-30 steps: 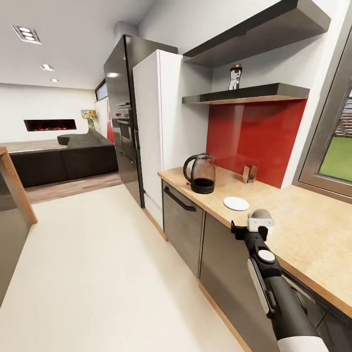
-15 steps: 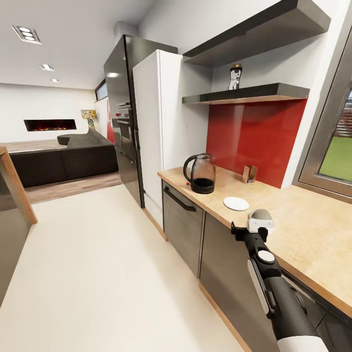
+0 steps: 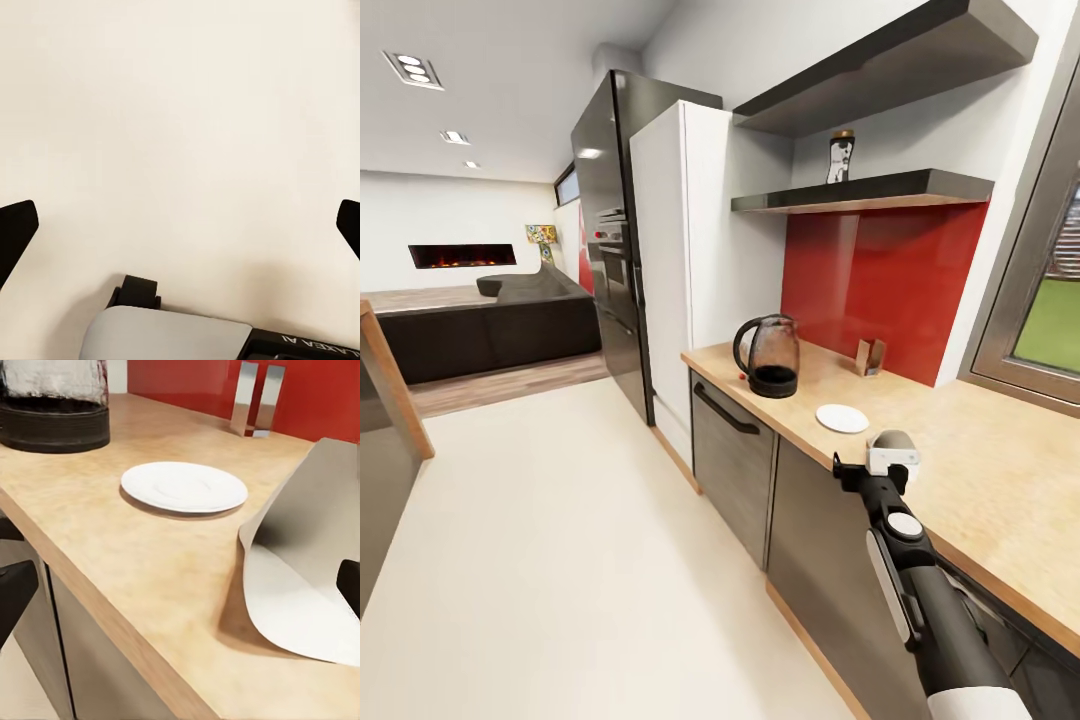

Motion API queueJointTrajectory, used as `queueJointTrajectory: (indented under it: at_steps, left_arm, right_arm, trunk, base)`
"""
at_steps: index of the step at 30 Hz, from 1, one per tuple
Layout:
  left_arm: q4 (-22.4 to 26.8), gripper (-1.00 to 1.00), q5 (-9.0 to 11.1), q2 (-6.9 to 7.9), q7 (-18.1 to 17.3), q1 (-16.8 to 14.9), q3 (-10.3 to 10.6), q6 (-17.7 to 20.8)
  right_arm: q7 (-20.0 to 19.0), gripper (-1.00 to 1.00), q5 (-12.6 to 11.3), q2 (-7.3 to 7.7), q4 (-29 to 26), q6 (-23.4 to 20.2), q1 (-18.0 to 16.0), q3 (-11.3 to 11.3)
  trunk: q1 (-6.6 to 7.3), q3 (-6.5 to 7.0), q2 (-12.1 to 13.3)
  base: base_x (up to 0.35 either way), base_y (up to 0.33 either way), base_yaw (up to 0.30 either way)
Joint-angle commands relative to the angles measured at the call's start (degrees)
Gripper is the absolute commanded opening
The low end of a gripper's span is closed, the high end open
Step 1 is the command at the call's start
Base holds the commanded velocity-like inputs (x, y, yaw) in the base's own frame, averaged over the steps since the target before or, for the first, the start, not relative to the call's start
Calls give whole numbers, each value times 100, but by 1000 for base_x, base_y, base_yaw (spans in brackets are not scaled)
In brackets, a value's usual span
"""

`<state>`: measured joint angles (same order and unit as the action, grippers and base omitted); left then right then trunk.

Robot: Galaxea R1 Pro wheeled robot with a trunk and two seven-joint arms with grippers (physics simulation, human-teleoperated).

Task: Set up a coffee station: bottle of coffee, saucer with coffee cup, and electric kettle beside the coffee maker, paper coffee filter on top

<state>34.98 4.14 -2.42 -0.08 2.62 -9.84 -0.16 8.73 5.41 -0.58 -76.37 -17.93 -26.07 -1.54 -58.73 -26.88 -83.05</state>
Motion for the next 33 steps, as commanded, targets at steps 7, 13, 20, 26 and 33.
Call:
queueJointTrajectory:
  at_steps: [7, 13, 20, 26, 33]
  left_arm:
    - [8, 100, 43, -4, -1, 2, -9, -2]
    - [8, 100, 43, -4, -1, 2, -9, -2]
    - [8, 100, 43, -4, -1, 2, -9, -2]
    - [8, 100, 43, -4, -2, 2, -9, -2]
    - [8, 100, 43, -4, -1, 2, -9, -2]
  right_arm:
    - [-2, 100, 57, 3, 146, 70, -3, -4]
    - [-2, 100, -22, 23, 202, 78, -3, -4]
    - [-2, 100, -208, 41, 267, 86, -11, -11]
    - [-2, 100, -238, 41, 279, 87, -12, -13]
    - [-2, 100, -242, 47, 281, 87, -12, -13]
  trunk:
    - [0, -5, -3]
    - [0, -5, -3]
    - [0, -5, -3]
    - [0, -5, -3]
    - [0, -5, -3]
  base:
    - [80, -59, 0]
    - [34, -23, 0]
    - [4, -3, 0]
    - [0, 0, 0]
    - [59, 0, 0]
